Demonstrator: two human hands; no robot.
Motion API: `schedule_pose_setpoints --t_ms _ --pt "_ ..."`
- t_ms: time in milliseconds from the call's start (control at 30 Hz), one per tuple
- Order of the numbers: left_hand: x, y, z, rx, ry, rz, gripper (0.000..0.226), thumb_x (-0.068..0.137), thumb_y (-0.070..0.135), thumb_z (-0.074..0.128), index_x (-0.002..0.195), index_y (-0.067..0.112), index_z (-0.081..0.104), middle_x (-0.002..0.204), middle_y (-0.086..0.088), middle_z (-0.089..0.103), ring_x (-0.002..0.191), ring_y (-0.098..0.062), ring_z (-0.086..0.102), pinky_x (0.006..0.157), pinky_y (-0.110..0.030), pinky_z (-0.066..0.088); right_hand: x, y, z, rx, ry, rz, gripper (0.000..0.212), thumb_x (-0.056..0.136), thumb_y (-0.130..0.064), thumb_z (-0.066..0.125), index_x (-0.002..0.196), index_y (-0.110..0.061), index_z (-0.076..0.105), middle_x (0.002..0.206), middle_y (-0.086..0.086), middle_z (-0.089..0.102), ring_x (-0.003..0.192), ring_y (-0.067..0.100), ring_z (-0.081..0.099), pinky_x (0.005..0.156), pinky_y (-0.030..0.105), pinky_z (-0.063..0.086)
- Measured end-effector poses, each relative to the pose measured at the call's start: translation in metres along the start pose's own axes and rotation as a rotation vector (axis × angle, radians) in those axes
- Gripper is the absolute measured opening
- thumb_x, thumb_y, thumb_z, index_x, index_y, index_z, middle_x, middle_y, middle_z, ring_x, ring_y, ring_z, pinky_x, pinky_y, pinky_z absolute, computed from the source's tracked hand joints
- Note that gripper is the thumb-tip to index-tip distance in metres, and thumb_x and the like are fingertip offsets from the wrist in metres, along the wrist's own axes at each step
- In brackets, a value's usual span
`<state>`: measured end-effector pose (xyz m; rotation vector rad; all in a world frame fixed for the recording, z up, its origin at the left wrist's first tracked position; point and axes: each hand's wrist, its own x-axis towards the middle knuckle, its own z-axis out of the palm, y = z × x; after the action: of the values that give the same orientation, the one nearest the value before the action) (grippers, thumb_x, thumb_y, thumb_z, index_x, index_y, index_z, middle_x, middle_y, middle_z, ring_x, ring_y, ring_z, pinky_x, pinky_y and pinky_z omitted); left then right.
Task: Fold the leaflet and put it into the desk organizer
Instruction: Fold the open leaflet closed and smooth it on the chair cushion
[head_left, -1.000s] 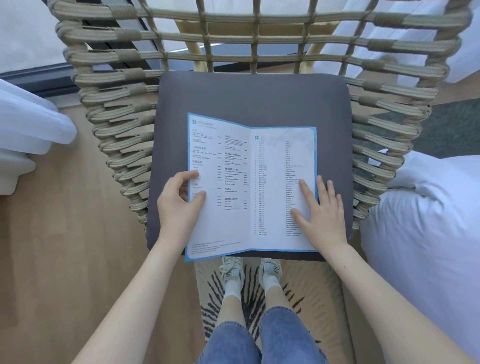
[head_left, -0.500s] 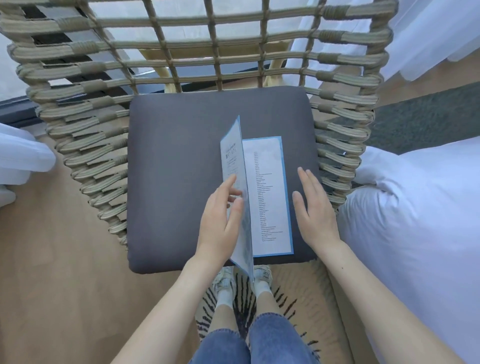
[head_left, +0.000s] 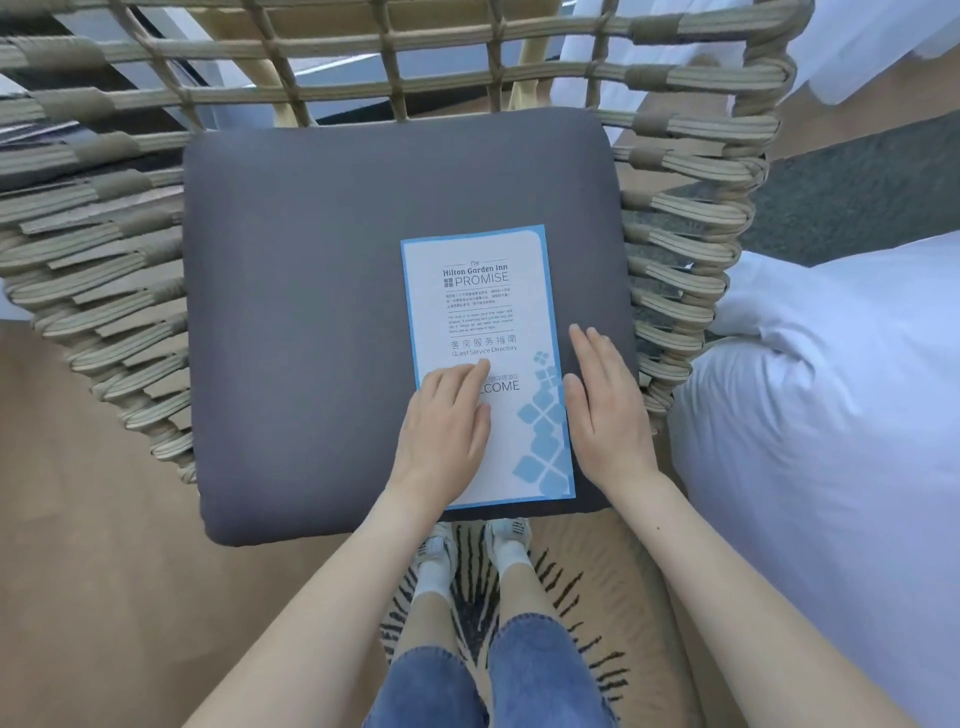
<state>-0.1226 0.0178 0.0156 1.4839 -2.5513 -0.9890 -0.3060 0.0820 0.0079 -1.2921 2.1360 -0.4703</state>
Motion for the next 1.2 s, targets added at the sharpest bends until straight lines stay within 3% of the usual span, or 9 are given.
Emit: schedule_pose_setpoints --t_ms 300,400,600,833,1033,1200 --pt "-0.001 0.002 -0.002 0.001 -0.008 -0.006 0.049 0.094 0.009 0.052 0.142 0.004 0.046 0.132 -0.014 0.058 0.119 -0.031 0.051 0.099 -0.041 0.043 -0.001 0.005 0.005 -0.171 -0.056 -0.007 0.051 0.104 -0.025 0.04 0.154 -0.014 0.033 0.163 0.012 0.028 0.152 0.028 0.021 0.121 0.048 0.022" --pt "-0.002 0.002 -0.013 -0.016 0.011 0.008 0.051 0.093 0.009 0.055 0.144 0.004 0.045 0.139 -0.016 0.055 0.128 -0.032 0.049 0.105 -0.046 0.042 0.001 -0.005 -0.001 -0.207 -0.061 0.002 0.052 0.104 -0.025 0.041 0.154 -0.014 0.033 0.163 0.013 0.029 0.151 0.03 0.022 0.121 0.049 0.021" --pt "0.004 -0.01 -0.022 0.179 0.098 0.02 0.061 0.097 0.031 0.046 0.153 0.01 0.031 0.16 -0.011 0.03 0.148 -0.033 0.025 0.119 -0.049 0.017 0.012 -0.034 0.004 -0.342 -0.009 -0.177 0.056 0.098 -0.027 0.041 0.153 -0.012 0.037 0.16 0.013 0.034 0.15 0.034 0.026 0.121 0.053 0.02" --pt "0.028 -0.038 0.02 0.223 0.087 0.007 0.06 0.099 0.037 0.035 0.154 0.012 0.027 0.162 -0.012 0.024 0.15 -0.03 0.02 0.12 -0.05 0.017 0.033 -0.024 0.048 -0.391 -0.013 -0.274 0.058 0.099 -0.032 0.035 0.153 -0.012 0.036 0.161 0.009 0.034 0.149 0.033 0.027 0.12 0.055 0.02" --pt "0.034 -0.062 0.054 0.283 0.136 0.034 0.06 0.101 0.041 0.031 0.155 0.016 0.024 0.163 -0.01 0.018 0.151 -0.026 0.016 0.122 -0.045 0.008 0.039 0.001 0.077 -0.453 0.078 -0.314 0.062 0.099 -0.038 0.035 0.157 -0.017 0.025 0.164 0.007 0.027 0.152 0.029 0.02 0.123 0.046 0.004" --pt "0.036 -0.057 0.047 0.291 0.093 0.008 0.061 0.1 0.04 0.032 0.154 0.013 0.027 0.162 -0.012 0.022 0.15 -0.028 0.018 0.122 -0.046 0.009 0.04 -0.006 0.072 -0.466 0.049 -0.282 0.063 0.097 -0.037 0.035 0.156 -0.016 0.026 0.163 0.008 0.029 0.151 0.029 0.022 0.123 0.045 0.004"
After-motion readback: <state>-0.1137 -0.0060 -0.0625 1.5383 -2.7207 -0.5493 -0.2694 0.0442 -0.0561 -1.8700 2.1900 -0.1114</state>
